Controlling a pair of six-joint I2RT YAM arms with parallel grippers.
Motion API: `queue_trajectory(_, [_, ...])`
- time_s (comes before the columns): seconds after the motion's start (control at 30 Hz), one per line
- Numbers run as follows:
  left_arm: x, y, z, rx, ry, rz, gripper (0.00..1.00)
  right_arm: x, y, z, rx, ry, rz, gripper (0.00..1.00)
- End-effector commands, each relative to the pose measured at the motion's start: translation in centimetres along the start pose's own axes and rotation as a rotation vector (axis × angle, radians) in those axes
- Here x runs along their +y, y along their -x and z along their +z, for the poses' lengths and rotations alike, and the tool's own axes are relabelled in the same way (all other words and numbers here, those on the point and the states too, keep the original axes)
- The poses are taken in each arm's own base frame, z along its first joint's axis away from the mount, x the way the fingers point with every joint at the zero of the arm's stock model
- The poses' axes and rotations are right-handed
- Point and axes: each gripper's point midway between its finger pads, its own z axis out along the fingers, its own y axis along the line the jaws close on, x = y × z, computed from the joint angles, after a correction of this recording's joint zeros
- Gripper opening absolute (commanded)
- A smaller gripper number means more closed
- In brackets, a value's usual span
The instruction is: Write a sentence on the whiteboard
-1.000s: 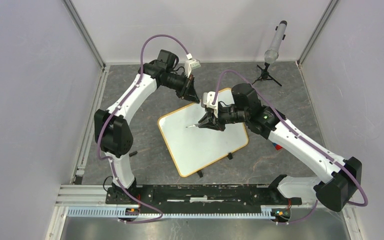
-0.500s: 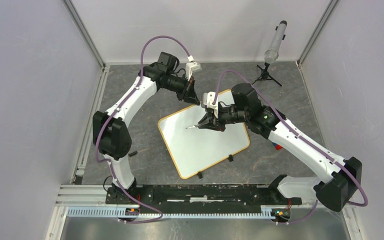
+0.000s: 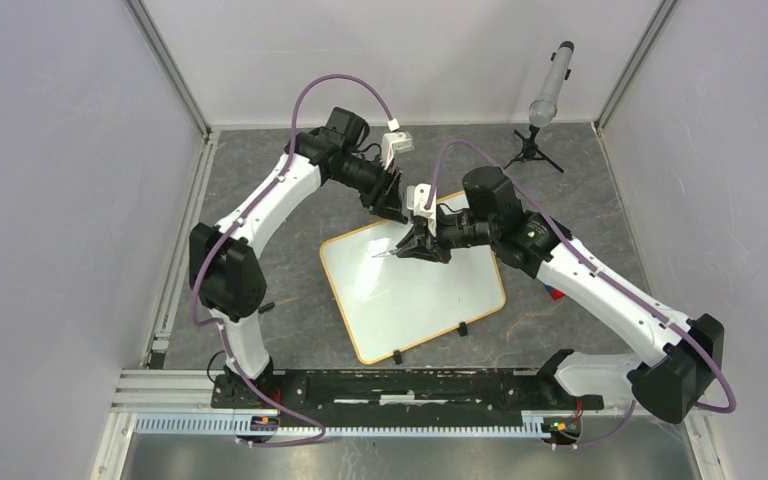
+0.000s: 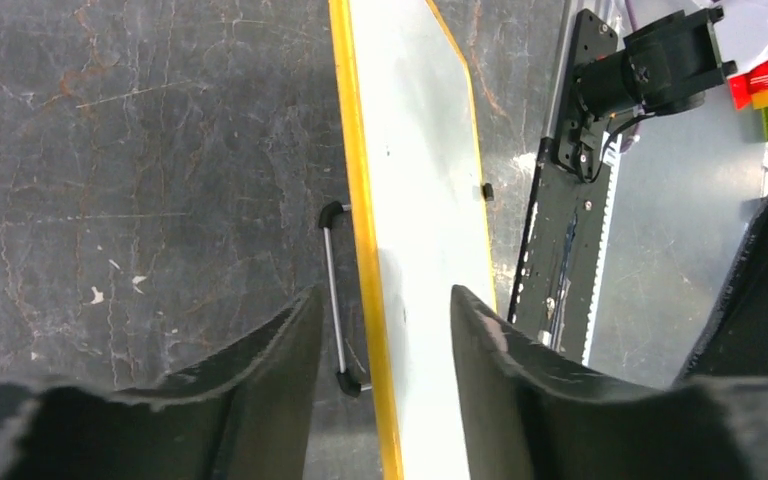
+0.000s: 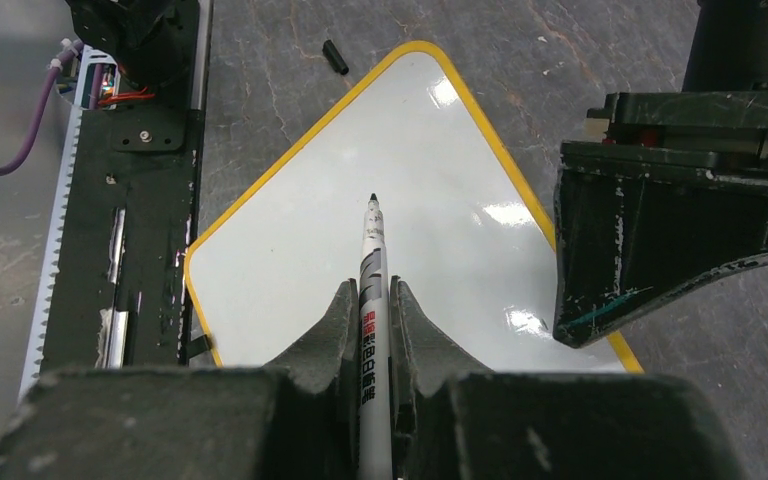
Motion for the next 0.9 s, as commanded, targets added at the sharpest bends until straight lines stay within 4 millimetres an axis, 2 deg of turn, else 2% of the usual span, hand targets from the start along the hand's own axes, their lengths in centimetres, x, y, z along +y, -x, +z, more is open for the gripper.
queue_trajectory(0.0, [-0.1,2.6,-4.3,-0.076,0.082,-0.011,0.62,-0.8,2.4,-0.9,-0.047,-0.057,-0.049,0.0])
queue_trajectory(0.1, [0.0,3.5,-8.6,-0.168,0.16,-0.055,0.68,-1.5,2.4,-1.0,-0.052,-0.103,-0.042,0.0])
queue_trajectory(0.17, [-0.5,2.5,-10.5,-0.189,0.203,-0.091,0.7,-1.8,2.7,-0.8,-0.066,-0.115,-0.023,0.0])
queue_trajectory(0.23, [-1.0,0.5,-11.3,-0.176,0.236,-0.121,0.72,-2.1,3.1,-0.3,-0.082,-0.128,-0.009,0.0])
queue_trajectory(0.33, [-1.6,-2.9,-11.0,-0.134,0.256,-0.167,0.75,-2.5,3.3,0.9,-0.085,-0.145,-0.004,0.0])
queue_trajectory(0.43, [-1.1,-4.7,-11.1,-0.129,0.278,-0.213,0.74,-2.2,3.7,2.3,-0.083,-0.133,-0.006,0.0])
queue_trajectory(0.7, [-1.0,-6.2,-10.8,-0.138,0.237,-0.282,0.64,-0.9,3.6,4.9,-0.048,-0.118,-0.052,0.0])
queue_trajectory(0.87, [-1.2,-6.4,-10.4,-0.143,0.183,-0.302,0.55,-0.6,4.0,5.9,-0.05,-0.112,-0.05,0.0])
